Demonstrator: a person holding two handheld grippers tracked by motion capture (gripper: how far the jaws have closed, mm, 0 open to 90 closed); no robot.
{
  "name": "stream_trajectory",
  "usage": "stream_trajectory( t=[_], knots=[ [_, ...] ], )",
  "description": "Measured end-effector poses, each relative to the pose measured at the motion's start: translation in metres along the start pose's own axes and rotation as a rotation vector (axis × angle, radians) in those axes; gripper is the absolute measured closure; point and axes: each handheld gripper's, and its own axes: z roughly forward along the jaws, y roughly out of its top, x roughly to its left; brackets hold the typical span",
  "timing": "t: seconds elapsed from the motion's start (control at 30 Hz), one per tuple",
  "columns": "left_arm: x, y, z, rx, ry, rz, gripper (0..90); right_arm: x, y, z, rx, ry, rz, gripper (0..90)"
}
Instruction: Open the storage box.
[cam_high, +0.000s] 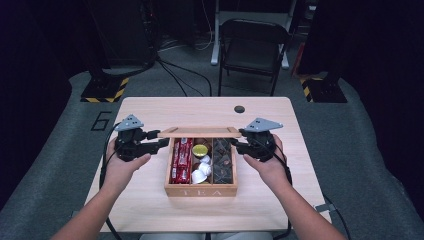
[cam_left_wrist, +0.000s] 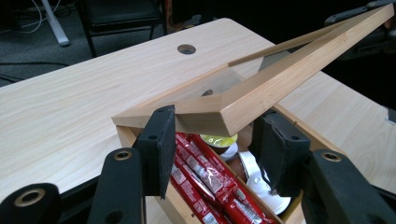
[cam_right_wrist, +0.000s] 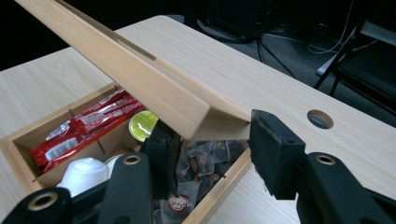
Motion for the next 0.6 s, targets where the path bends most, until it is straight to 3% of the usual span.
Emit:
stream_trajectory(
  t=[0.3,0.6],
  knots=[
    [0.007,0.011,0.003,-0.021,-0.008,-0.032,50.0,-0.012,0.008,0.009,-0.022,-0.002,0.035,57.6],
    [0.013,0.018,0.01,-0.037,0.023,0.011,49.8,-0.02,0.019,0.013,-0.03,-0.005,0.045,59.0]
  ],
)
